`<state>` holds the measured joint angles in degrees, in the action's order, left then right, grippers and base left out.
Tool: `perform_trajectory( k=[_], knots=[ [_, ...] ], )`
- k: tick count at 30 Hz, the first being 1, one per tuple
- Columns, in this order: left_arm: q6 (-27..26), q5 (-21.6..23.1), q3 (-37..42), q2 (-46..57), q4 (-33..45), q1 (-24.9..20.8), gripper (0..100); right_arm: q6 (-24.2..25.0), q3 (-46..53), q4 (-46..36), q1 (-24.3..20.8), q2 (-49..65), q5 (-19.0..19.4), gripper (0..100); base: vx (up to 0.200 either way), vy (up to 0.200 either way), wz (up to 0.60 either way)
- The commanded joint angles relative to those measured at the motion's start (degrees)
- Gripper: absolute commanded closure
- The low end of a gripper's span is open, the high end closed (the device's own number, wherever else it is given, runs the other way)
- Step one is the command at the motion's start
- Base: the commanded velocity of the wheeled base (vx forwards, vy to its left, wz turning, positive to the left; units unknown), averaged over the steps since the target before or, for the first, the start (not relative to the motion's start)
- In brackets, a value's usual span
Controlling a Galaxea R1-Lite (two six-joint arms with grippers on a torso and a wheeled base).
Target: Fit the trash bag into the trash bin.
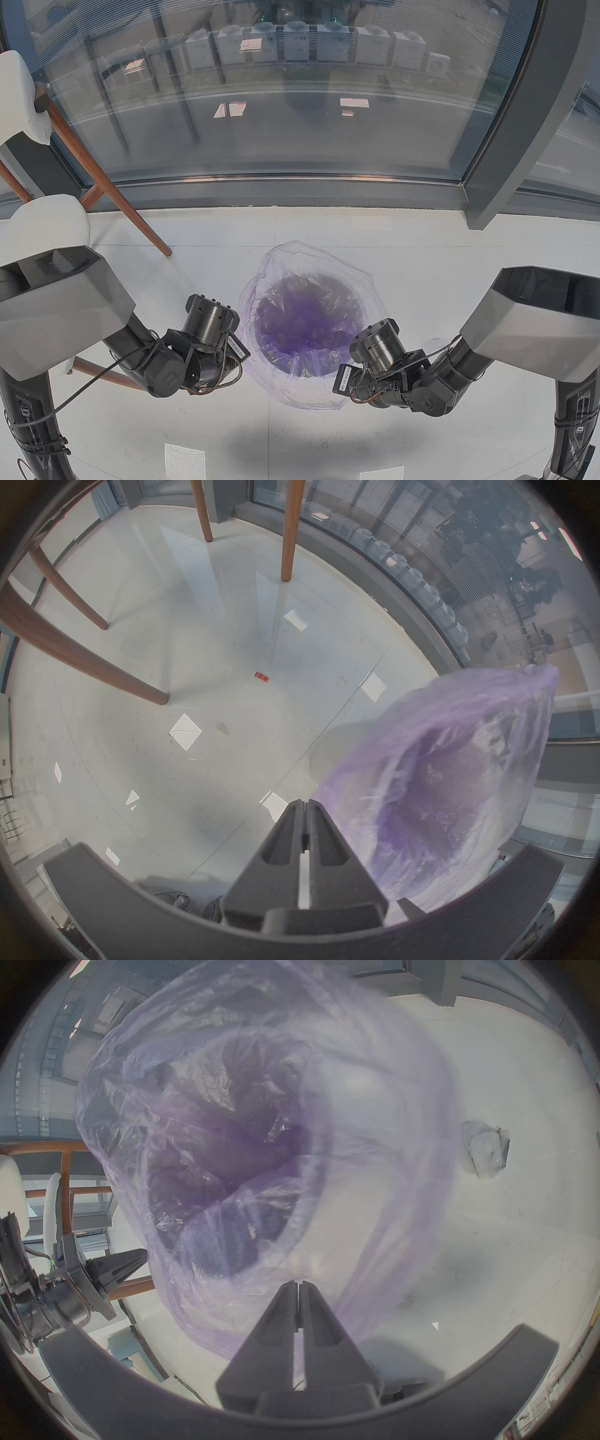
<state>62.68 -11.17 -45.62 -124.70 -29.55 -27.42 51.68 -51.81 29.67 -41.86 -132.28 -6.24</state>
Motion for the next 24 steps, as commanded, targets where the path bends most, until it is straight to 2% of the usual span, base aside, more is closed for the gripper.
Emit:
perform_trajectory(
  k=[1,9,14,24],
  knots=[
    [-0.28,-0.26,0.44,-5.38,-4.73,1.23,100,0.00,0.22,0.04,0.64,0.00,0.00,100,0.000,0.000,0.00],
    [-0.37,-0.61,-4.13,-8.46,-5.96,4.57,100,-0.17,-0.92,0.04,4.77,-0.26,-0.17,100,0.000,0.000,0.00],
    [0.60,-0.61,-7.29,-8.54,-6.22,4.92,100,-0.17,-2.59,0.04,7.15,-0.61,-0.17,100,0.000,0.000,0.00],
    [3.06,-0.79,-13.36,-10.92,-5.87,5.00,100,0.00,-7.08,0.04,8.29,-3.86,-0.26,100,0.000,0.000,0.00]
  ],
)
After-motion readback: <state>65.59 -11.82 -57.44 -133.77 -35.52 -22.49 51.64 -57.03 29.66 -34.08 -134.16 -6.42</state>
